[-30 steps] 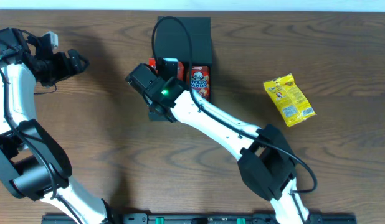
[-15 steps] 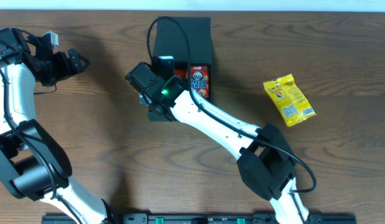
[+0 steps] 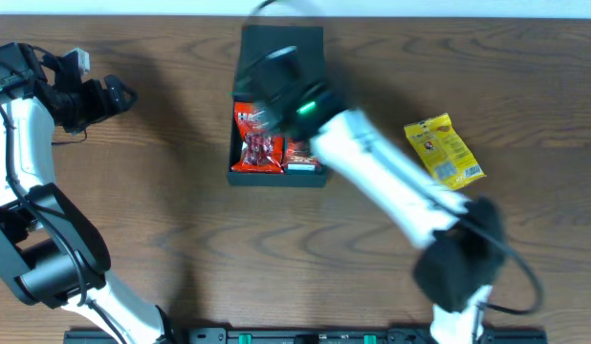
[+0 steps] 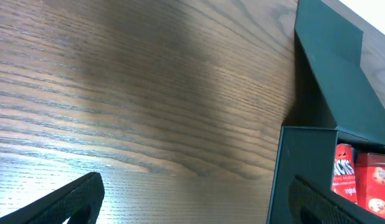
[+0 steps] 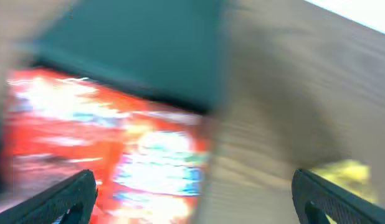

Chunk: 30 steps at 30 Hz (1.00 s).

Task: Pack container
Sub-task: 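Release the Hacks bag and move right gripper to the yellow bag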

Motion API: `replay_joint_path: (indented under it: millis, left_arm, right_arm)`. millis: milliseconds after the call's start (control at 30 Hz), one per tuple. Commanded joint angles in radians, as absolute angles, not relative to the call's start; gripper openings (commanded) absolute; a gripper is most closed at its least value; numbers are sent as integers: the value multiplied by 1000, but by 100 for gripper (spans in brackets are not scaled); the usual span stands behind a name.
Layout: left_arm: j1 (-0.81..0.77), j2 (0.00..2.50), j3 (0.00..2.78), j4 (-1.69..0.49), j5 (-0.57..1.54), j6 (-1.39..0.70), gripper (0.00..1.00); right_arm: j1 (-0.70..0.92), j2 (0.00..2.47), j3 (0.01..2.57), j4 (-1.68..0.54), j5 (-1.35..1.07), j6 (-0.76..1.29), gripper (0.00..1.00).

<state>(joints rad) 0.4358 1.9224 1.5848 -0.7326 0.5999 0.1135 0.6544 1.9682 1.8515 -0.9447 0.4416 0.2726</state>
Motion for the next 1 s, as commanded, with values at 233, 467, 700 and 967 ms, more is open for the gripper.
replay_joint_path:
  millis: [233, 467, 700, 967]
  left_arm:
    - [439, 1900, 1614, -735, 583, 139, 95]
    - [439, 1900, 1614, -735, 584, 134, 95]
    - [439, 1900, 1614, -736, 584, 111, 95]
    - [438, 1900, 1614, -737, 584, 96, 95]
  right_arm:
    - [216, 1915, 1848, -1266, 327, -144, 99]
    - [62, 1919, 1815, -1216, 234, -188, 99]
    - [107, 1920, 1633, -1045, 274, -160, 99]
    - [193, 1945, 1428, -838, 396, -89, 99]
